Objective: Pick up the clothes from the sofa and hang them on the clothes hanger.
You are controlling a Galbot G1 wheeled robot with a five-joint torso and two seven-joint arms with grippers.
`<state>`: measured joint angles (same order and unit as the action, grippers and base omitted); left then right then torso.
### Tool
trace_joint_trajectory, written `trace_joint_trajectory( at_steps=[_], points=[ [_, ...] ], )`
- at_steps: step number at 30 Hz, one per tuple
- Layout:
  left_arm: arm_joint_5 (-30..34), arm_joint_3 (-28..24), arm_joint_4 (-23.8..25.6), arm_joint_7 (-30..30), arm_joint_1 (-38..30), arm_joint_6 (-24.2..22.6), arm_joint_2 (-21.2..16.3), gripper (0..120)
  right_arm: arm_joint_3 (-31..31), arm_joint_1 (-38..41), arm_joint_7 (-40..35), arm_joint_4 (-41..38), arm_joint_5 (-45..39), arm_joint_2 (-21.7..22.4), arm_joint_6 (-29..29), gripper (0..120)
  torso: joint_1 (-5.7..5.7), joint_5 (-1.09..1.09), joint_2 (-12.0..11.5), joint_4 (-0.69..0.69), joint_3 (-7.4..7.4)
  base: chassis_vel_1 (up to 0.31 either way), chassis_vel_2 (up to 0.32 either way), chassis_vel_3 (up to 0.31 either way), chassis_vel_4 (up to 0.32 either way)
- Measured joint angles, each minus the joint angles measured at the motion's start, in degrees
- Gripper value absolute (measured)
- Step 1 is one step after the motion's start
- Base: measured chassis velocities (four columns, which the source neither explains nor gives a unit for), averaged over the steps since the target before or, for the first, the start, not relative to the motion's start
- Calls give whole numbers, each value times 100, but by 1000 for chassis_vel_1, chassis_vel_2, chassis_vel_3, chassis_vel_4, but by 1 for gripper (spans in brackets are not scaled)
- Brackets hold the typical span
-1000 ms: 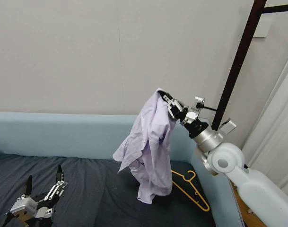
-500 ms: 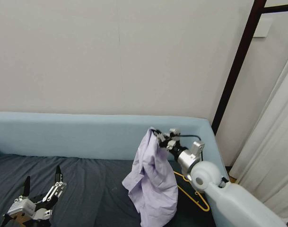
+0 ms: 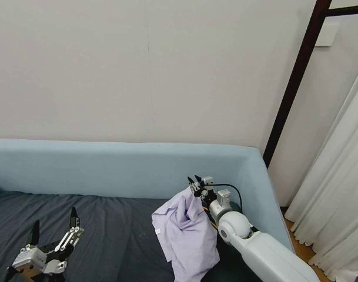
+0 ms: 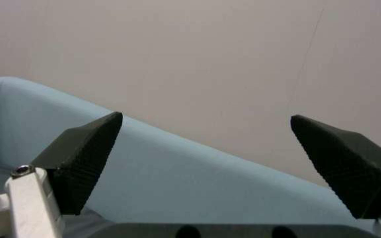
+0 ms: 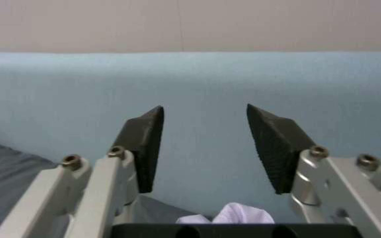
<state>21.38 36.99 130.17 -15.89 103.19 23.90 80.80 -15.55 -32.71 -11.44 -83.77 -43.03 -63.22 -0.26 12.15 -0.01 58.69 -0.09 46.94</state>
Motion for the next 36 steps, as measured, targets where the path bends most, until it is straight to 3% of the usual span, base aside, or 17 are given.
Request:
trace_joint_trajectory(
  at_steps=[1, 6, 13, 18, 25, 33, 36],
  points=[
    [0, 0, 0, 0, 0, 0, 0, 100, 0, 0, 0, 0, 0, 0, 0, 50, 0, 0, 0, 0, 0, 0, 0, 0, 0],
    [-35, 3, -8, 5, 0, 11, 64, 100, -87, -643, 79, -689, 75, 238, -34, 77, -1, 0, 1, -1, -1, 0, 0, 0, 0],
    [-91, -18, 7, 9, 34, 33, 117, 100, -318, -1111, 101, -476, 637, 107, -45, 98, -1, 1, 0, -1, -1, 0, 0, 0, 0],
    [-16, 134, -68, 8, 31, 45, 96, 100, -510, -1208, 16, -190, 1034, -116, -18, 100, -1, 0, 0, 0, -1, 0, 0, 0, 0],
    [-1, 180, -61, 8, 69, 45, 73, 100, -713, -1356, 138, 553, 2432, -520, 249, 100, -1, 0, 0, 0, -1, 0, 0, 0, 0],
    [7, 194, -14, 3, 44, 7, 26, 100, -723, -1719, 190, 913, 2861, -821, 307, 100, -1, 0, 1, 0, -1, 0, 0, 0, 0],
    [13, 172, -14, 1, 12, -19, 11, 100, -659, -1846, 63, 1023, 2932, -901, 157, 90, -1, 0, 1, -1, -1, 0, 0, 0, 0]
  ],
)
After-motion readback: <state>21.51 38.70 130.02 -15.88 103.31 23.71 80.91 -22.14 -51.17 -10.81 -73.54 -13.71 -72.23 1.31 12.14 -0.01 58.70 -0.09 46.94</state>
